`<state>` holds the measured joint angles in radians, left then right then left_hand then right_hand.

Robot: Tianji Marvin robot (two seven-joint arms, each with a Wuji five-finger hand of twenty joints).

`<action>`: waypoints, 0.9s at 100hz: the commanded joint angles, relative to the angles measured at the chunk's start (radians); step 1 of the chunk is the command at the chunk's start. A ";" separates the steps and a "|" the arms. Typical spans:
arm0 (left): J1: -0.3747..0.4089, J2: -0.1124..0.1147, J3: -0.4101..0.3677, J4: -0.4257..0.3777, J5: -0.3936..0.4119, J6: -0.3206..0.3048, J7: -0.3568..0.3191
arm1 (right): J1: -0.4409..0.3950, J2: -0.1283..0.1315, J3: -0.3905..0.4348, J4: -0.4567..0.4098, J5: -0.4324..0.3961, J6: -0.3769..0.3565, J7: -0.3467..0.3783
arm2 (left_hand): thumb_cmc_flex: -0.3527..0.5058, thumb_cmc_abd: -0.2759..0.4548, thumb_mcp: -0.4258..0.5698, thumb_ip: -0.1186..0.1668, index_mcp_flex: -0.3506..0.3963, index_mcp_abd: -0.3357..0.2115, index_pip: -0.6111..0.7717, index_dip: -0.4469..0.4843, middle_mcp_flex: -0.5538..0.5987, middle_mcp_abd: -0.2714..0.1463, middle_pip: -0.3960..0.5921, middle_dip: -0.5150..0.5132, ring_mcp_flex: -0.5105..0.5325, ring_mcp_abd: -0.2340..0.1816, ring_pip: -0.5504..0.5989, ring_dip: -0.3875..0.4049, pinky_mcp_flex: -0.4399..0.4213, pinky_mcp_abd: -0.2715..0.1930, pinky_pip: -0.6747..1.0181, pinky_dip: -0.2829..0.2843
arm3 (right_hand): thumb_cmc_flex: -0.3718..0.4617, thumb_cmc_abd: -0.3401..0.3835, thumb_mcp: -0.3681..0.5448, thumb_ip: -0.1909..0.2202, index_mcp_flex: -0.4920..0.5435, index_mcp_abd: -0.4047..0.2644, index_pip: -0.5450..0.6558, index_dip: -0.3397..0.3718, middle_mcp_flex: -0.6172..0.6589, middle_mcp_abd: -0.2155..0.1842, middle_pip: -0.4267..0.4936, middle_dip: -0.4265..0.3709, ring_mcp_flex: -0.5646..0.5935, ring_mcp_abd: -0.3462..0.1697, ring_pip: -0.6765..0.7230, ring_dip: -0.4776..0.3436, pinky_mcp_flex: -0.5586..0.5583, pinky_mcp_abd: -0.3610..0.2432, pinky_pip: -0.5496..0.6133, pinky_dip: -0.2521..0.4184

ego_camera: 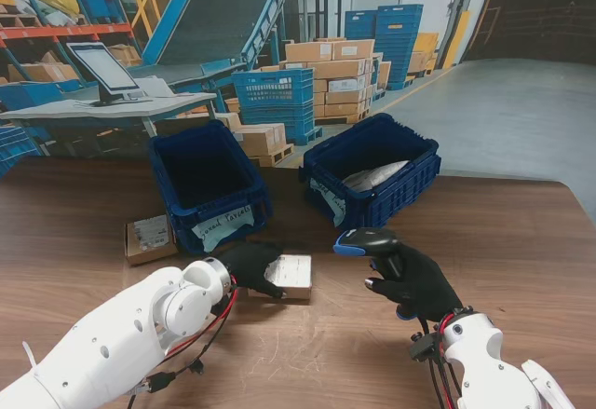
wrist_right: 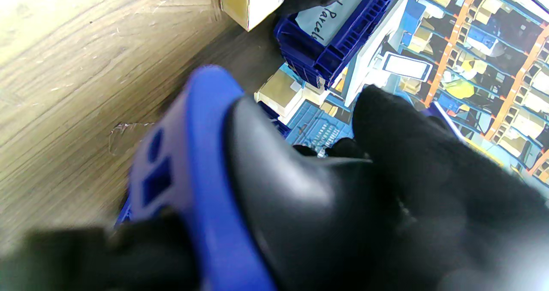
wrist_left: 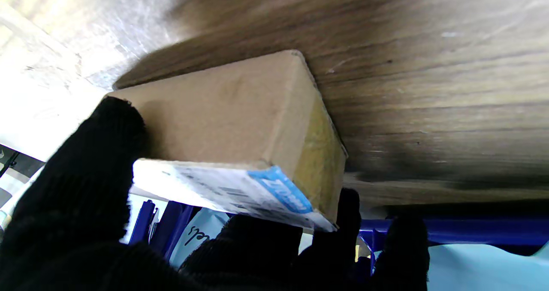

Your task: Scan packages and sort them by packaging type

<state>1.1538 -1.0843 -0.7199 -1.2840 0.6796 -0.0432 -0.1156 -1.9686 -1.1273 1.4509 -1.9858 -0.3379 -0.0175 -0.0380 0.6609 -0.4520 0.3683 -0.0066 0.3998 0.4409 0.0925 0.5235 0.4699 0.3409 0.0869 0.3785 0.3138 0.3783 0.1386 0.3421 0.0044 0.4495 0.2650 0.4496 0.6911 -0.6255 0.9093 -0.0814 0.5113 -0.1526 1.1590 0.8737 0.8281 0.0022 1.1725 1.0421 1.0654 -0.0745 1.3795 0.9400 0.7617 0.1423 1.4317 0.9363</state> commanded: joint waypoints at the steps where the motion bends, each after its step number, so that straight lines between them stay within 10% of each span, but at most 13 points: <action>1: 0.018 0.002 0.011 0.009 -0.004 -0.004 -0.030 | -0.006 -0.007 -0.003 -0.010 -0.002 -0.003 0.007 | 0.096 0.015 0.152 0.042 0.194 -0.144 0.195 0.078 0.065 -0.042 0.037 0.038 0.047 -0.018 0.020 0.026 0.009 0.011 0.026 -0.002 | 0.085 0.018 0.036 0.000 0.010 -0.054 0.000 0.010 0.020 0.035 0.007 0.022 0.067 -0.069 0.064 0.042 0.007 -0.002 0.019 0.013; 15: 0.025 -0.002 0.012 0.020 0.001 -0.009 -0.005 | -0.005 -0.009 -0.003 -0.014 -0.005 0.003 0.000 | 0.239 -0.066 0.210 0.037 0.195 -0.213 0.491 0.341 0.179 -0.090 0.187 0.130 0.184 -0.038 0.089 0.094 0.059 0.008 0.115 0.005 | 0.085 0.020 0.036 0.000 0.010 -0.054 0.000 0.010 0.020 0.035 0.007 0.022 0.067 -0.070 0.064 0.042 0.009 0.000 0.021 0.013; 27: 0.039 -0.010 0.000 0.027 0.004 -0.007 0.038 | -0.002 -0.009 -0.005 -0.013 -0.006 0.004 0.000 | 0.365 -0.103 0.219 0.042 0.205 -0.270 0.794 0.320 0.256 -0.117 0.311 0.152 0.281 -0.050 0.135 0.145 0.084 0.003 0.193 -0.005 | 0.086 0.020 0.035 0.000 0.010 -0.054 0.000 0.010 0.020 0.035 0.007 0.022 0.068 -0.070 0.064 0.042 0.007 -0.002 0.019 0.012; 90: 0.193 0.017 -0.193 -0.226 0.071 0.044 -0.034 | -0.009 -0.007 -0.017 -0.033 -0.019 0.000 -0.001 | 0.368 -0.128 0.286 0.026 0.226 -0.249 0.851 0.300 0.292 -0.100 0.315 0.240 0.312 -0.042 0.146 0.164 0.091 0.005 0.261 -0.026 | 0.085 0.020 0.034 0.001 0.010 -0.053 0.000 0.010 0.020 0.037 0.007 0.022 0.069 -0.071 0.065 0.041 0.011 -0.003 0.020 0.012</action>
<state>1.3264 -1.0749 -0.9091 -1.4817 0.7563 0.0047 -0.1257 -1.9680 -1.1281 1.4374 -1.9993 -0.3513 -0.0147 -0.0486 0.7883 -0.7342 0.3938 -0.0301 0.4725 0.4047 0.4395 0.7622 0.6756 0.3085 0.3522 0.5892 0.5935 0.3274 0.2566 0.4917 0.1016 0.4482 0.4963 0.4328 0.6913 -0.6255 0.9091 -0.0814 0.5113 -0.1524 1.1589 0.8737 0.8281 0.0022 1.1723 1.0421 1.0654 -0.0745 1.3795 0.9400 0.7637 0.1423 1.4318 0.9363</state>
